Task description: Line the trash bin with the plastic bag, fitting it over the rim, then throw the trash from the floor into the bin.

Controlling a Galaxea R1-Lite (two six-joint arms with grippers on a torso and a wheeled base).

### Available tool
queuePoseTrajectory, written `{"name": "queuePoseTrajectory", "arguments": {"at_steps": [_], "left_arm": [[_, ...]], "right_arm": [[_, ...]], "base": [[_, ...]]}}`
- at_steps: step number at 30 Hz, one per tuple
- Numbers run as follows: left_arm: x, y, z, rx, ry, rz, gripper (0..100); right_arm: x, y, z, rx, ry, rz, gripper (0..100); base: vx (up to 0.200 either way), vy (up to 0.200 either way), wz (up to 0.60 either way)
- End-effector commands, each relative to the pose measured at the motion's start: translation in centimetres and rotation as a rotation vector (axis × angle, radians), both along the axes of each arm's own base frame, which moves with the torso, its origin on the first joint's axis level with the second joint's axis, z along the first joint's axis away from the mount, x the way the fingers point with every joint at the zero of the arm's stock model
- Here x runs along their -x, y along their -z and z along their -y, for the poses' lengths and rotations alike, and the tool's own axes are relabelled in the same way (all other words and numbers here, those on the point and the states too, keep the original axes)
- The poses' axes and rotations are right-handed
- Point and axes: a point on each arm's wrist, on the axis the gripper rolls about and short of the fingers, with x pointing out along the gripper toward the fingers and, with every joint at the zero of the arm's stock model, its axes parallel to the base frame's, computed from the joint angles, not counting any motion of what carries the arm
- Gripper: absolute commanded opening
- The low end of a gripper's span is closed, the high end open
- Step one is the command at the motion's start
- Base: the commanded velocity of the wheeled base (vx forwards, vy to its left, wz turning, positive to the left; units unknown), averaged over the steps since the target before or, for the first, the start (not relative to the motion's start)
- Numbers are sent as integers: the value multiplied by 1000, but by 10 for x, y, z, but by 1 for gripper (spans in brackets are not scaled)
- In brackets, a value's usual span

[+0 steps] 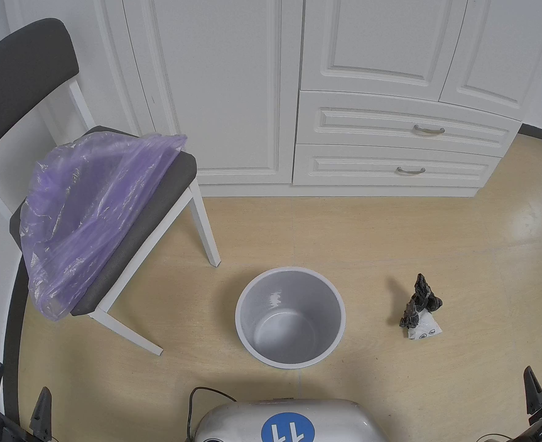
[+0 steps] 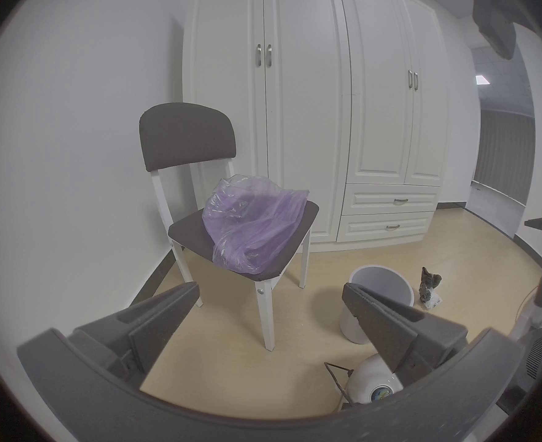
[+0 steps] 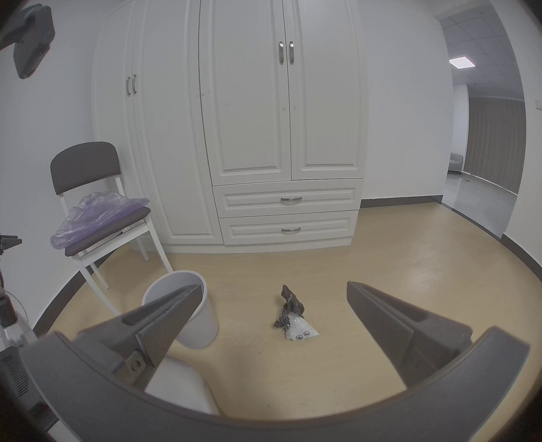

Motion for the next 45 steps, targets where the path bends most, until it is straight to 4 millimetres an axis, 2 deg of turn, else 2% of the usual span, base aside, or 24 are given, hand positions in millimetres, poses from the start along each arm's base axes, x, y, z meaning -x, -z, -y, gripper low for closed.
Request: {"name": "queuePoseTrajectory", "arguments": {"at_steps": [1,22,27,36,39,45], "left_arm": [[0,5,0,5,-4,-2,100],[0,5,0,11,-4,-2,100],[0,5,0,-21,6,4,100],[0,4,0,-23,10,6,100],[0,5,-1,85,-48,4,100],[0,5,-1,92,-63,6,100]], "right_arm": [[0,5,0,0,-1,0,100],[0,5,0,0,4,2,100],[0,6,-1,99,-35,-10,100],[0,5,-1,78,-44,-5,100],[0,6,-1,12,-27,-9,100],[0,6,0,14,-16,-9,100]], "base": [[0,0,0],[0,0,0],[0,0,0],[0,0,0],[0,0,0],[0,0,0]]}}
